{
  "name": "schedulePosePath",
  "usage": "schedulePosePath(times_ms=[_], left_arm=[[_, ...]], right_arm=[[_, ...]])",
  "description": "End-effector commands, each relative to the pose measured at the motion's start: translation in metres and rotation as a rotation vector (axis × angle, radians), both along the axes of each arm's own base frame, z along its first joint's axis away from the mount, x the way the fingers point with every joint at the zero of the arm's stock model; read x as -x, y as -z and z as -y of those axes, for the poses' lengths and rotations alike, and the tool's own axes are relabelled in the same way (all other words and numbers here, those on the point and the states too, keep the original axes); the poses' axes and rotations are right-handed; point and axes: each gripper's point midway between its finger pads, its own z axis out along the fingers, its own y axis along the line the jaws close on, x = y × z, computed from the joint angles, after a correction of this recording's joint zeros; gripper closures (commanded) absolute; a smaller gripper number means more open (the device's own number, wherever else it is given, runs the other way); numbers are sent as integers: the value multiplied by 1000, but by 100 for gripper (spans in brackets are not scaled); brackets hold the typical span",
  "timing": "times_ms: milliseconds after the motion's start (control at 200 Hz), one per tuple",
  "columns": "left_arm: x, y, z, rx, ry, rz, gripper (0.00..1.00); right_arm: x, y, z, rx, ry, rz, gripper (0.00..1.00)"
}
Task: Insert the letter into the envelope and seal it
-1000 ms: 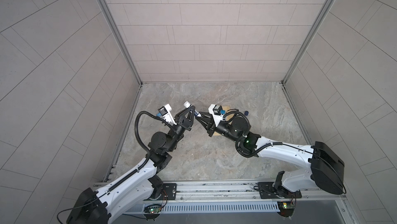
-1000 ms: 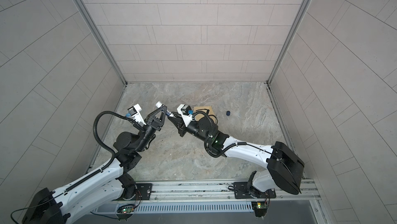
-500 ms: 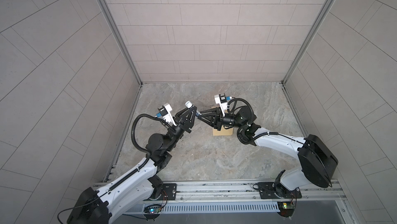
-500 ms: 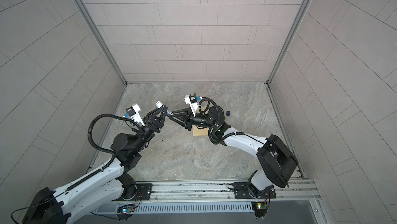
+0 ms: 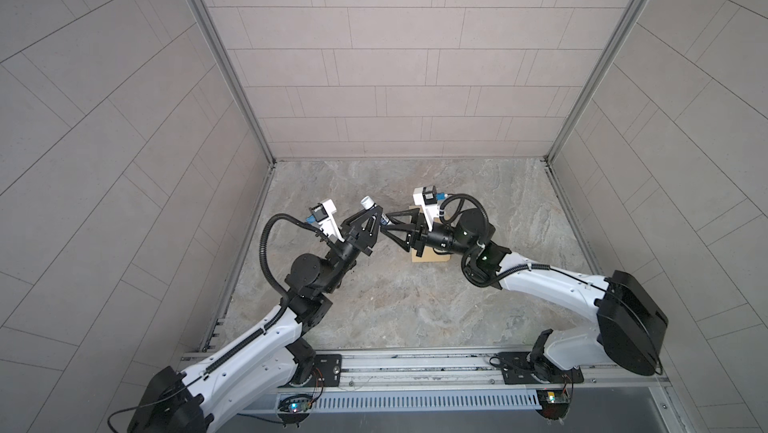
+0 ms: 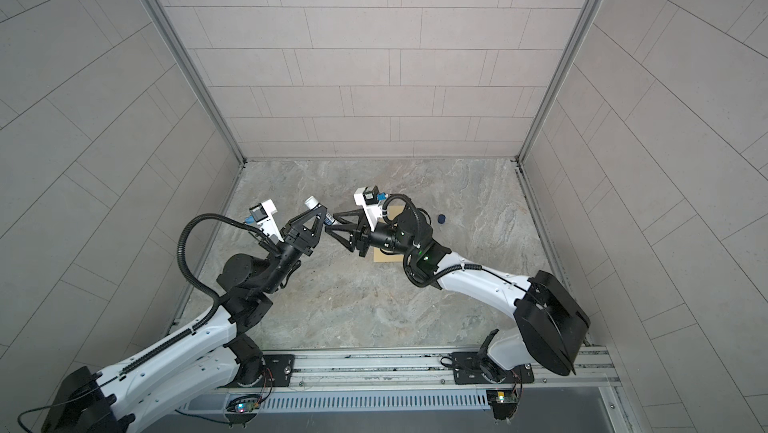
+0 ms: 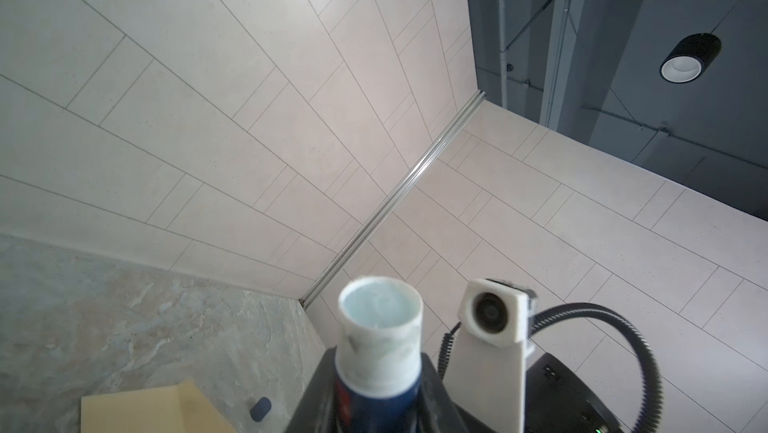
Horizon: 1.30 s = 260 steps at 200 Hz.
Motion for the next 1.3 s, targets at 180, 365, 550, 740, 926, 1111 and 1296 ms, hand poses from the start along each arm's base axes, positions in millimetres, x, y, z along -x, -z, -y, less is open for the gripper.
schedulePosePath(times_ms=[180,365,550,740,926,1111,1296], left_arm=[[1,-14,-17,71,-52,-64,100],[1,-12,-16,75,-48,-74,100],[0,-11,-16,76,-46,-78,100],[0,-10,-16,78,-44,-80,100],[0,-10,-16,83,-42,-85,100],[1,-10,-15,87,-39,-85,100],[1,-10,-16,91,-38,-86,100]], right_arm=[[2,18,21,327,469,418,22],[9,13,11,362,570,525,26],[9,12,3,358,612,553,32],[7,9,2,343,651,554,37],[5,5,-1,337,662,555,42],[3,2,-4,336,665,555,49],[1,2,-5,336,671,549,57]])
